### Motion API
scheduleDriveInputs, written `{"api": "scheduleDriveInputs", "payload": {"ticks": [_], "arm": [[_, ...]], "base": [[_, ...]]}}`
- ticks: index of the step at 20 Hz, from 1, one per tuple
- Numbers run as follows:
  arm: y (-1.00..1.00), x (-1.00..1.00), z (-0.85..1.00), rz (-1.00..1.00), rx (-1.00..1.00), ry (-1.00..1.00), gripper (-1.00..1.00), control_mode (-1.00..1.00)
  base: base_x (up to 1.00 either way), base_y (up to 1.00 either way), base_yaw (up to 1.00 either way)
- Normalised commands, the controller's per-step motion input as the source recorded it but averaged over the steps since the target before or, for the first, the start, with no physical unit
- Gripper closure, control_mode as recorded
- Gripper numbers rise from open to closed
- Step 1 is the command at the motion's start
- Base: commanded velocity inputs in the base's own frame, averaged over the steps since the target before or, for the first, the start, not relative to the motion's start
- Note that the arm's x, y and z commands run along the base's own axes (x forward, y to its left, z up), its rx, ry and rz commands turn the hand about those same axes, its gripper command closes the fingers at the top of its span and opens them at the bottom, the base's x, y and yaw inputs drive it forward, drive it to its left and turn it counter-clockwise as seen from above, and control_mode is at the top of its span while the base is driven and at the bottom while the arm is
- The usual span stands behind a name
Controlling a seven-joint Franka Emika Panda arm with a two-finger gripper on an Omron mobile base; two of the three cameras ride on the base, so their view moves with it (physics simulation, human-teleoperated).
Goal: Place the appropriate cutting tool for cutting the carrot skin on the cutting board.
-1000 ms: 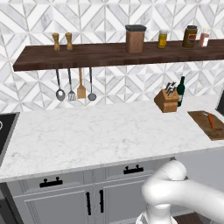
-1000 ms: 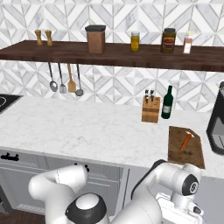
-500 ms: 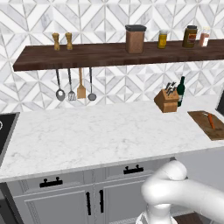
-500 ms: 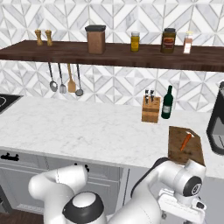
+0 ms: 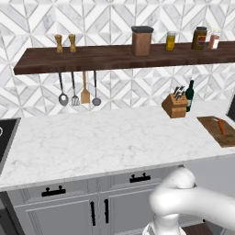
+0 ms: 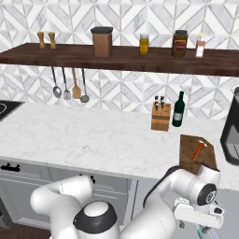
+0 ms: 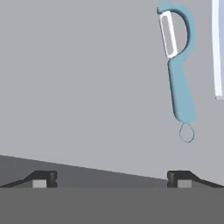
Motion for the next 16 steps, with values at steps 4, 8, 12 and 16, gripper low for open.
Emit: {"api": "scheduleDriveInputs", "payload": {"ticks": [4, 8, 12, 16], "arm": [[-0.37, 0.43, -0.27, 0.09, 0.00, -0.01, -1.00, -1.00], [-0.30, 0.22, -0.42, 0.08, 0.01, 0.00, -1.00, -1.00], [-0.19, 0.11, -0.46, 0.08, 0.02, 0.00, -1.00, -1.00], [-0.14, 0.15, -0.45, 0.08, 0.03, 0.00, -1.00, -1.00]], "base": [[0.00, 0.00, 0.00], [0.00, 0.00, 0.00], [0.00, 0.00, 0.00], [0.00, 0.00, 0.00]]}}
